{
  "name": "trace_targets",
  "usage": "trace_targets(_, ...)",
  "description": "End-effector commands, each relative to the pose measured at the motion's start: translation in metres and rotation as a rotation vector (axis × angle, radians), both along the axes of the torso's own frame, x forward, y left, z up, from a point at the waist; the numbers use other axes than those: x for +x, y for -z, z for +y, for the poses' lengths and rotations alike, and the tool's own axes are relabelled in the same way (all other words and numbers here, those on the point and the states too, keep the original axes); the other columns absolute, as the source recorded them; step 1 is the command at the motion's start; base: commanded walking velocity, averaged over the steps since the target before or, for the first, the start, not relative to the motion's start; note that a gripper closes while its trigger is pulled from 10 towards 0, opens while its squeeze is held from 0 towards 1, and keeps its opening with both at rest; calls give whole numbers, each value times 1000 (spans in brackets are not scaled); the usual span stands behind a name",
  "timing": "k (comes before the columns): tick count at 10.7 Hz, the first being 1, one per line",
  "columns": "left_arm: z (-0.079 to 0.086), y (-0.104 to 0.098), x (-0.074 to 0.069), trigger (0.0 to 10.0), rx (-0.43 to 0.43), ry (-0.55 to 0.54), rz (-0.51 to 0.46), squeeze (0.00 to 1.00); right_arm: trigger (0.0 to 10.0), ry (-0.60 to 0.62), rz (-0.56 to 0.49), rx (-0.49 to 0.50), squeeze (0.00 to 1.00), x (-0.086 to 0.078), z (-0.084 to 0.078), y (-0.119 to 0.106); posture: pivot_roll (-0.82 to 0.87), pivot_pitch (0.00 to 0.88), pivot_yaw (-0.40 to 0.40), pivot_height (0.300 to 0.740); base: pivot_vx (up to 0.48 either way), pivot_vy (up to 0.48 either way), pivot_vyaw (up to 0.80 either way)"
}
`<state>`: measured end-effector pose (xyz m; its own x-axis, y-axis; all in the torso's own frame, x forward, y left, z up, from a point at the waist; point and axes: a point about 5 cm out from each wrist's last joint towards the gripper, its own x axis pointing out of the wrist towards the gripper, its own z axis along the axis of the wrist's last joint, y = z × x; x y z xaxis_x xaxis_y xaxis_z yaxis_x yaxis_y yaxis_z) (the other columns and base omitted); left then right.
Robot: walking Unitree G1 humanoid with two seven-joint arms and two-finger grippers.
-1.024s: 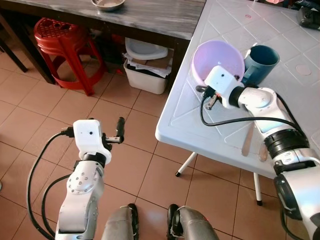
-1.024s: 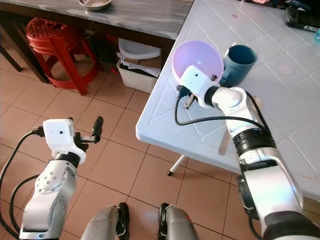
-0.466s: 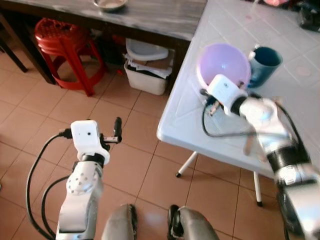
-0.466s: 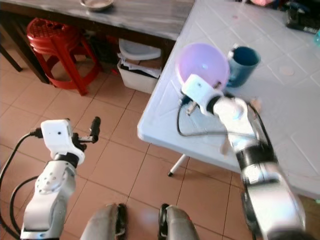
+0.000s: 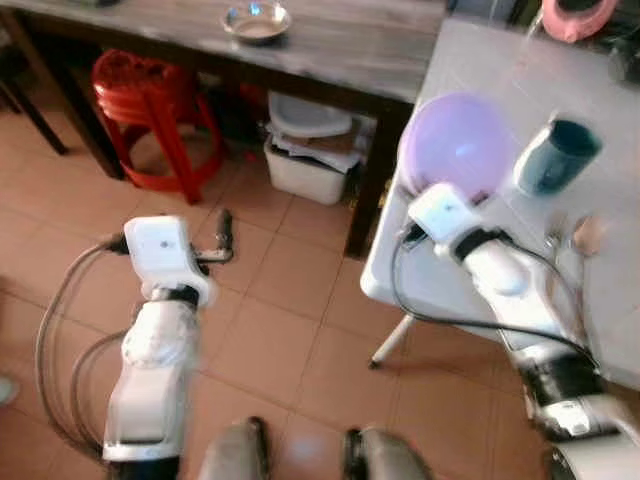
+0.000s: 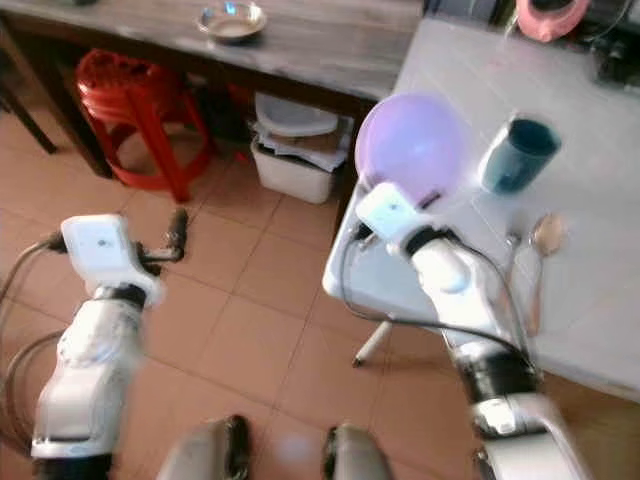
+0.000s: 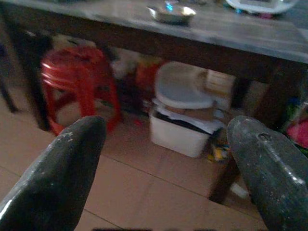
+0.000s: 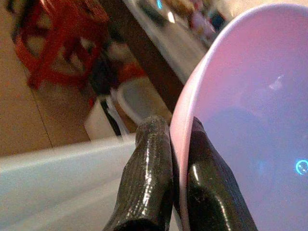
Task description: Setting the table
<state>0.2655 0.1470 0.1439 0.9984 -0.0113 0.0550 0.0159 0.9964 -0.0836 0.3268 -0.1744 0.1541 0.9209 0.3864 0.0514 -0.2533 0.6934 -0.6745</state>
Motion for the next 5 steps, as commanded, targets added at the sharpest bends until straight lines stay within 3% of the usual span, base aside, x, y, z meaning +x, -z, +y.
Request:
trace_targets(1, 2, 0, 0, 10000, 20, 5, -3, 0, 0, 6, -77, 5, 0, -3, 5, -11, -17, 194, -25, 740, 480, 0, 0)
trace_targets(2, 0, -1, 0, 10000, 67, 24, -22, 0, 6392, 43, -81, 41, 0, -8, 7, -7, -20, 190, -22, 740, 480, 0, 0)
trace_targets(3, 0, 1, -1, 10000, 17, 16, -8, 0, 10000, 77, -80, 113, 0, -19, 14, -2, -18, 190, -21, 740, 480, 0, 0)
trace_targets(4, 0, 2, -1, 10000, 2, 11, -2, 0, 10000, 92, -75, 156, 0, -25, 16, 1, -19, 191, -20, 740, 360, 319, 0)
trace_targets(5, 1, 2, 0, 10000, 7, 8, 0, 0, 10000, 108, -79, 195, 0, -31, 17, 3, -23, 214, -18, 740, 0, 446, 0)
